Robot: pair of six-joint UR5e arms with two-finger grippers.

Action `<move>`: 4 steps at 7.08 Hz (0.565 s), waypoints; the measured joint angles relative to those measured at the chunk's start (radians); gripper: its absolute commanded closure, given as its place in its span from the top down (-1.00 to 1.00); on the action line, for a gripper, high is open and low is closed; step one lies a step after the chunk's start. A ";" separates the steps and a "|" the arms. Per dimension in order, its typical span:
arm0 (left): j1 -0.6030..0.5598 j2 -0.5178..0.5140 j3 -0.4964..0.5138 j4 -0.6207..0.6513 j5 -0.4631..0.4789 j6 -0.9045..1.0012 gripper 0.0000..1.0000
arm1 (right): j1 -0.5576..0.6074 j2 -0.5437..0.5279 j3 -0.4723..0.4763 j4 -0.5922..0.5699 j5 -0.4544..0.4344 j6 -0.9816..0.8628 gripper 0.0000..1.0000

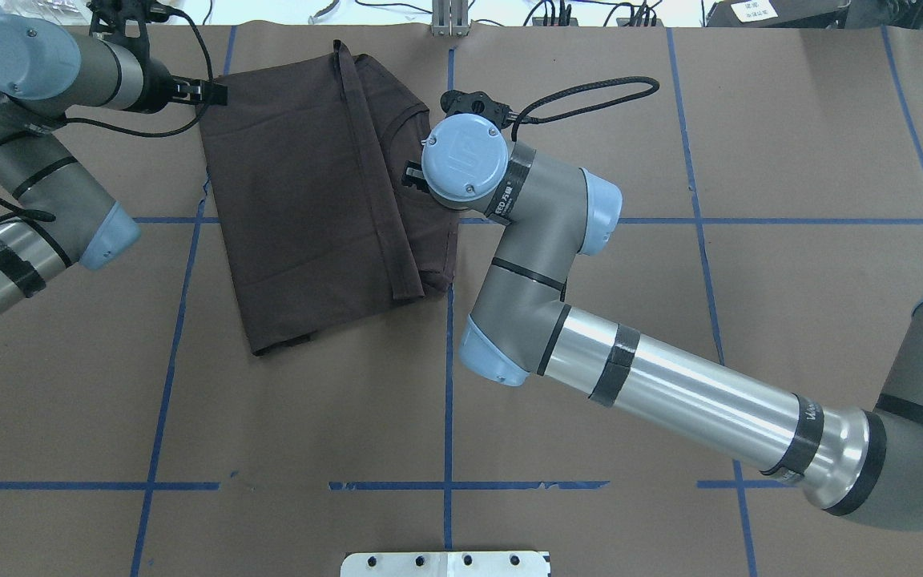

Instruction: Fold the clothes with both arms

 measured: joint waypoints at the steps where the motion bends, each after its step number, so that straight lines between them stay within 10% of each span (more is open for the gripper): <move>1: 0.001 0.000 0.000 0.000 0.000 0.000 1.00 | -0.010 0.007 -0.030 0.001 -0.011 -0.008 0.54; 4: 0.002 0.000 -0.001 0.000 0.000 0.000 1.00 | -0.039 0.019 -0.084 0.044 -0.044 -0.012 0.37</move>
